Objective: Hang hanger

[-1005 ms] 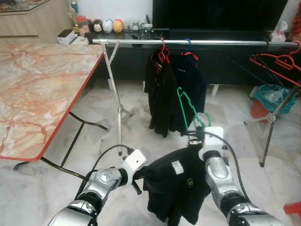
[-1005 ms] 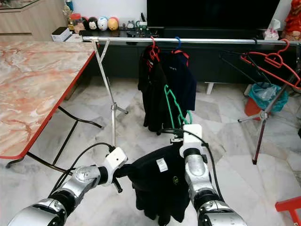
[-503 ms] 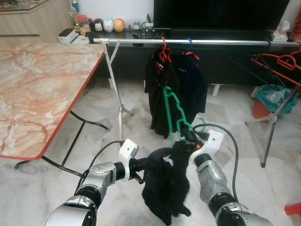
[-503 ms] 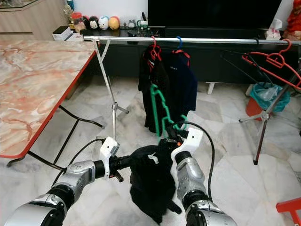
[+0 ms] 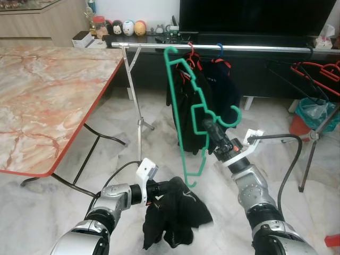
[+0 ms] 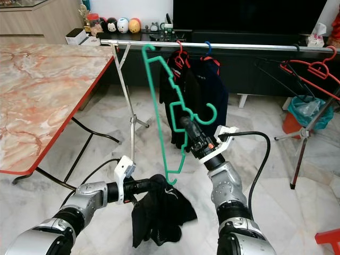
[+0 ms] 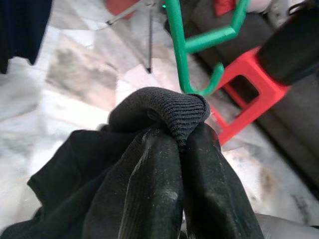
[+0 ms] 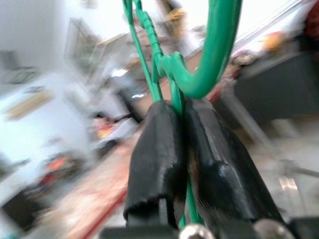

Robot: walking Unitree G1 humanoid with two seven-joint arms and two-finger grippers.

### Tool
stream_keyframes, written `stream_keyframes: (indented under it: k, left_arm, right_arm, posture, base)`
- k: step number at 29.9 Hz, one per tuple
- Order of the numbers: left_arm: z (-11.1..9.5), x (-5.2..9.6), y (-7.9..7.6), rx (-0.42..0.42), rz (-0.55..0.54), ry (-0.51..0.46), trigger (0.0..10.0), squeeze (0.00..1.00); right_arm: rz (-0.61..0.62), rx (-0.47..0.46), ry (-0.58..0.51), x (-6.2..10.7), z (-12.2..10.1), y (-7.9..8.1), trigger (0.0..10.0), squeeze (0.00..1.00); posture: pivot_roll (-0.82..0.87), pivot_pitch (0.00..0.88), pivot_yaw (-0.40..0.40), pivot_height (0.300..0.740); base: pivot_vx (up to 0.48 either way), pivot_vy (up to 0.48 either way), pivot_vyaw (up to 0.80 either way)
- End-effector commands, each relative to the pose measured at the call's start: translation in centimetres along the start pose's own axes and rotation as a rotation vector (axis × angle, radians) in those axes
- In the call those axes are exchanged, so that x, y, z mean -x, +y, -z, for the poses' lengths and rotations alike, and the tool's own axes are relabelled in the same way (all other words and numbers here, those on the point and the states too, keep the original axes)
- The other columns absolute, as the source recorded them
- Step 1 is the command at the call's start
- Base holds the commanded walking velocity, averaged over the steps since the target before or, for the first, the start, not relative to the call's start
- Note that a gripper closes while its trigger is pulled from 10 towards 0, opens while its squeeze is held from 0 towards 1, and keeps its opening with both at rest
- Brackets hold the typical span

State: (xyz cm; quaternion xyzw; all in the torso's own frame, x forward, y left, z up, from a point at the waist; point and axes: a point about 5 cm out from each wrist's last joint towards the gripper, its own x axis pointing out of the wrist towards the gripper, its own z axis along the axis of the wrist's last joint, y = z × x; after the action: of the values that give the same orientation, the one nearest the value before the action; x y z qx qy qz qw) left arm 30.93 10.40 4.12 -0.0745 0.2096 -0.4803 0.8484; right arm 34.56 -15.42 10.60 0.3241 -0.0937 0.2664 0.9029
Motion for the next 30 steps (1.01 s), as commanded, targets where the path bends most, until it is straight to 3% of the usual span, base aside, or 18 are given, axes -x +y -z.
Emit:
stream_keyframes:
  k: [1, 4, 6, 9, 11, 20, 23, 30]
  left_arm:
    - [-0.1, 0.4, 0.6, -0.046, -0.064, 0.018, 10.0, 0.00]
    - [0.3, 0.9, 1.4, -0.072, -0.202, 0.041, 10.0, 0.00]
    - [0.7, 1.6, 2.1, -0.091, -0.306, 0.052, 10.0, 0.00]
    - [1.2, 2.1, 2.6, -0.094, -0.392, 0.061, 10.0, 0.00]
    - [1.8, 2.8, 2.9, -0.104, -0.463, 0.058, 10.0, 0.00]
    - [3.4, 4.7, 3.7, -0.149, -0.689, 0.060, 10.0, 0.00]
    - [3.9, 5.7, 4.1, -0.109, -0.775, 0.045, 10.0, 0.00]
    - [5.3, 6.5, 4.1, -0.061, -0.847, 0.054, 10.0, 0.00]
  right_arm:
    - [0.172, 0.135, -0.001, -0.2, -0.9, -1.0, 10.0, 0.00]
    - [0.310, 0.269, 0.078, 0.5, -0.8, -2.1, 10.0, 0.00]
    - [0.416, 0.408, 0.145, 1.6, -0.9, -3.1, 10.0, 0.00]
    - [0.570, 0.404, 0.172, 2.9, -0.9, -4.4, 10.0, 0.00]
    - [0.672, 0.523, 0.267, 4.8, -0.4, -5.5, 10.0, 0.00]
    - [0.882, 0.530, 0.373, 10.4, 1.3, -7.3, 10.0, 0.00]
    - [0.946, 0.523, 0.389, 12.2, 1.7, -7.6, 10.0, 0.00]
    - [1.033, 0.475, 0.410, 14.7, 2.6, -7.8, 10.0, 0.00]
  posture:
    - [0.12, 0.000, -0.005, 0.740]
    - [0.11, 0.000, -0.005, 0.740]
    - [0.11, 0.000, -0.006, 0.740]
    - [0.11, 0.000, -0.006, 0.740]
    - [0.11, 0.000, -0.007, 0.740]
    - [0.10, 0.000, -0.009, 0.740]
    - [0.09, 0.000, -0.009, 0.740]
    - [0.08, 0.000, -0.009, 0.740]
  base:
    - [0.000, 0.000, 0.00]
    - [0.000, 0.000, 0.00]
    - [0.000, 0.000, 0.00]
    - [0.000, 0.000, 0.00]
    - [0.000, 0.000, 0.00]
    - [0.000, 0.000, 0.00]
    - [0.000, 0.000, 0.00]
    - [0.000, 0.000, 0.00]
